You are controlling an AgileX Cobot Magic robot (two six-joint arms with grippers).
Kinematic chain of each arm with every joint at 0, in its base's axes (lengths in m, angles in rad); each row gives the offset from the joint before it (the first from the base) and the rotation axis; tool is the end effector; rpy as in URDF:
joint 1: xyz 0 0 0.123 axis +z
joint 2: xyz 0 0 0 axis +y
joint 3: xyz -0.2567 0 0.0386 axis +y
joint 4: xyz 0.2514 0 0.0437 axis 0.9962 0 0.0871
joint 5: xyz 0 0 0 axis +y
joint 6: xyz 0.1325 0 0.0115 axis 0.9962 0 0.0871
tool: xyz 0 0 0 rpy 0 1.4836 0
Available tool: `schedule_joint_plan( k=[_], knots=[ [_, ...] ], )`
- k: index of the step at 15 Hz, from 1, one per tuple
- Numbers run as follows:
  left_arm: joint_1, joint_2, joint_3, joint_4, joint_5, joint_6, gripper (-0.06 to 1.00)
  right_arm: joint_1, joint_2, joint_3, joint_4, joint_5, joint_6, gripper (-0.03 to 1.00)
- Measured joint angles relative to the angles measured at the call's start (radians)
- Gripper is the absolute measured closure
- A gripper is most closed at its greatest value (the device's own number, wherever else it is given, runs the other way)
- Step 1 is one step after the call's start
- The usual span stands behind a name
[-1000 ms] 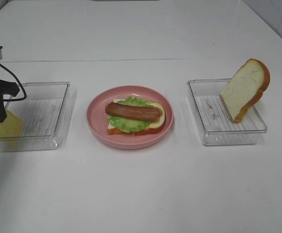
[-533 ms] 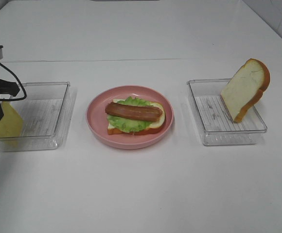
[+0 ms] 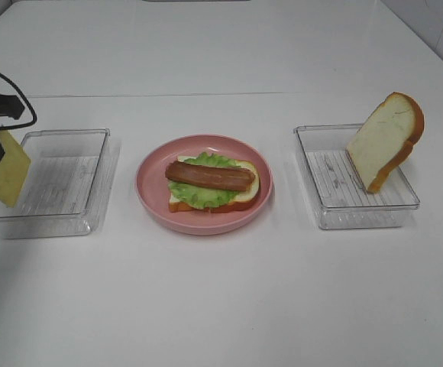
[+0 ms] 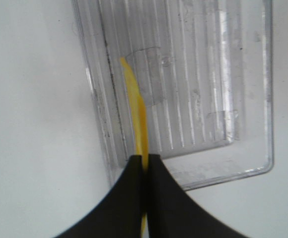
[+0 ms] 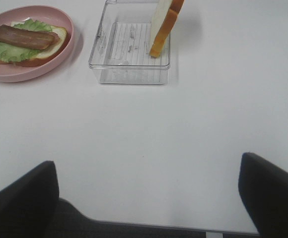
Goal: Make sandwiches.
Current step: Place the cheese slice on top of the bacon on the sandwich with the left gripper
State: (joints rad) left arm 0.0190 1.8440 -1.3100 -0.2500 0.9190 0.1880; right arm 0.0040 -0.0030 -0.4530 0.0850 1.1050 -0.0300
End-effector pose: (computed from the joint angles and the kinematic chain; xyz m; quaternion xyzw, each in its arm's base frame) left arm 0.3739 -0.0191 0.1422 0.0184 0.9890 -0.0953 0.1120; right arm 0.0619 0.0103 0.2402 -0.0165 0.8745 0.0362 0.4834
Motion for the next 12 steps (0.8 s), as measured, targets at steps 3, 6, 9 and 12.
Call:
schedule_joint_plan(
  k=[3,6,9,12],
  knots=[
    [-0.032,-0.073,0.000,-0.023,0.021,0.003,0.94,0.000,0.000,0.000,0.000,0.000,0.000,0.03],
    [-0.182,-0.114,-0.048,-0.111,0.066,0.008,0.94,0.000,0.000,0.000,0.000,0.000,0.000,0.03],
    [-0.275,-0.110,-0.126,-0.182,0.053,0.011,0.94,0.000,0.000,0.000,0.000,0.000,0.000,0.03],
    [-0.341,-0.016,-0.272,-0.256,0.087,0.011,0.94,0.000,0.000,0.000,0.000,0.000,0.000,0.03]
  ],
)
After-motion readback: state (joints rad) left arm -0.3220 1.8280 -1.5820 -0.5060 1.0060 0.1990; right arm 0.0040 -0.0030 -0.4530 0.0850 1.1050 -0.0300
